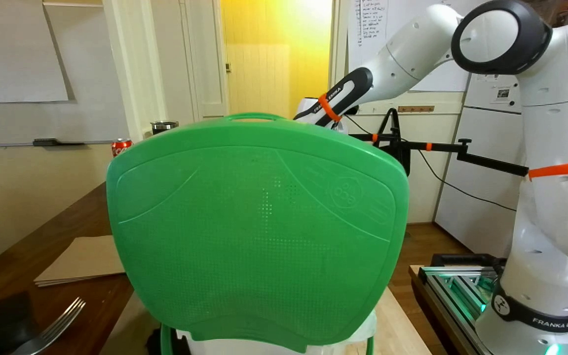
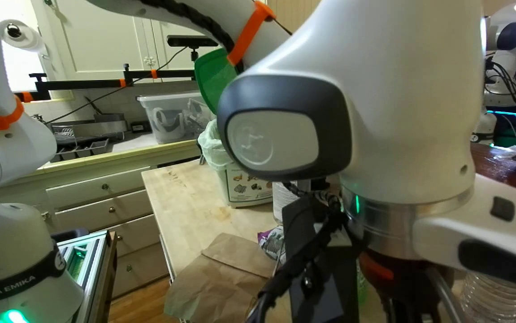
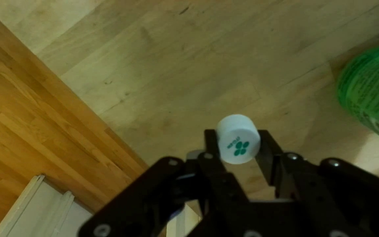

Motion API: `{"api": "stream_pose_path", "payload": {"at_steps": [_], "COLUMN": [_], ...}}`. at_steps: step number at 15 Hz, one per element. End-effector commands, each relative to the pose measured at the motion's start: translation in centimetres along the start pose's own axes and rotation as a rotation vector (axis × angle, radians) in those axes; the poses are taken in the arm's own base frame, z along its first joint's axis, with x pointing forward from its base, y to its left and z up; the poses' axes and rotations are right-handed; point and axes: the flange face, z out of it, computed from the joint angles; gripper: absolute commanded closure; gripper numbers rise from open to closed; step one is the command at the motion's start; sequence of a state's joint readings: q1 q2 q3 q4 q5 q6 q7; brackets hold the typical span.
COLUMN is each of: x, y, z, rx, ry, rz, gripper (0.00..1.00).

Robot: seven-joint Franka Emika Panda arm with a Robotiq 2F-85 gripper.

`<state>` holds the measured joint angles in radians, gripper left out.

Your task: Place the white lid on the green bottle

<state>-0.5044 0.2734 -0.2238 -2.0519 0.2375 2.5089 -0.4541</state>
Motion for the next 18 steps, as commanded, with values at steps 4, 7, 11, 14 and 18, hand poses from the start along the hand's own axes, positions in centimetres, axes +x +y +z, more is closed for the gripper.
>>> {"api": "stream_pose_path", "payload": {"at_steps": [4, 7, 11, 14, 18], "x": [-0.7, -0.8, -0.6, -0.2, 0.2], "y": [-0.5, -1.0, -3.0, -4.8, -7.2], "z": [-8.5, -12.1, -15.7, -17.5, -18.0], "rx": [0.062, 0.07, 0.081, 0.086, 0.099], "ry": [-0.035, -0.015, 0.048, 0.089, 0.109], "rz": [-0.065, -0.104, -0.171, -0.225, -0.289], "gripper": [0.91, 0.91, 0.91, 0.91, 0.91]}}
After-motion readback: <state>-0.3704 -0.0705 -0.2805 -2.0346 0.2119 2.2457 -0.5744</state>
